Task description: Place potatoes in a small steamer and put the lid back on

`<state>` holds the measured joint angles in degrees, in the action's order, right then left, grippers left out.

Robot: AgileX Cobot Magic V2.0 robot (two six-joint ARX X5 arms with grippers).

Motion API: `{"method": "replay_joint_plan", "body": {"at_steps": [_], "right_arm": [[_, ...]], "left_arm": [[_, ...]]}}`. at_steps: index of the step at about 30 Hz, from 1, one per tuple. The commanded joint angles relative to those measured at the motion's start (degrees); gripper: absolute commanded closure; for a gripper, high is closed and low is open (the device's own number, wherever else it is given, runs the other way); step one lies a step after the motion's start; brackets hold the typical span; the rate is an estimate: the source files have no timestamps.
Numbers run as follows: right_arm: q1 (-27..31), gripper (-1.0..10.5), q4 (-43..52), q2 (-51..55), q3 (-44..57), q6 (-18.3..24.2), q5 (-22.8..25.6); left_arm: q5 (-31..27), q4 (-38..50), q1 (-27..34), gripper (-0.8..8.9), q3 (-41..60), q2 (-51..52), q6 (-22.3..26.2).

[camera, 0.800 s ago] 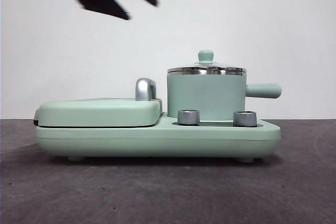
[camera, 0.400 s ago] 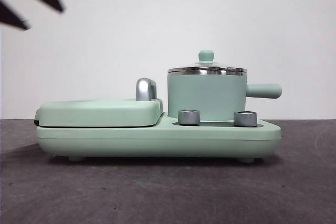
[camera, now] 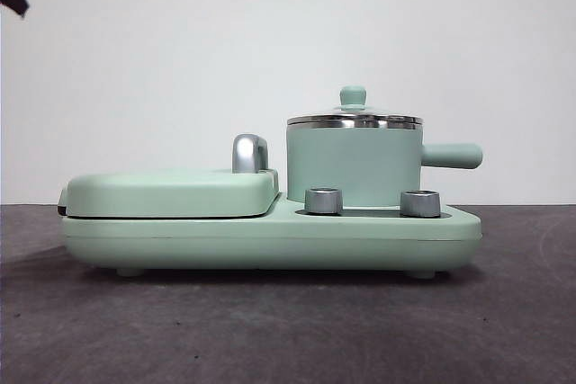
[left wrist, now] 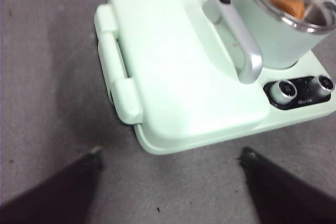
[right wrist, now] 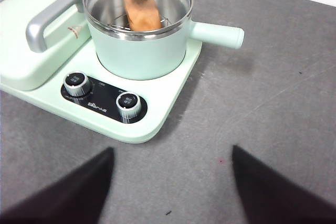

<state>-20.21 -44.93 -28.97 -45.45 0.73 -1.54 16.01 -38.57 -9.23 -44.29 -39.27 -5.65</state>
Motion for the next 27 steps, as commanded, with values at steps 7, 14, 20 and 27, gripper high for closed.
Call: {"method": "replay_joint_plan", "body": {"at_steps": [7, 14, 20, 27], "right_arm": [[-0.3, 9.3, 1.6, 0.1, -0.3, 0.1, 0.2], [-0.3, 9.3, 1.7, 0.1, -0.3, 0.1, 0.1], [-0.3, 9.3, 1.7, 0.1, -0.3, 0.1, 0.1], [-0.3, 9.3, 1.7, 0.1, -0.3, 0.1, 0.1]], "left_arm": [[0.3, 0.6, -0.2, 7.94, -0.7, 1.6, -1.1], [0.3, 0.8, -0.2, 7.94, -0.7, 1.9, -1.1], [-0.5, 1.9, 0.4, 7.94, 0.4, 5.1, 3.8], [-3.6, 21.2, 7.2, 7.94, 20.4, 18.6, 3.8]]}}
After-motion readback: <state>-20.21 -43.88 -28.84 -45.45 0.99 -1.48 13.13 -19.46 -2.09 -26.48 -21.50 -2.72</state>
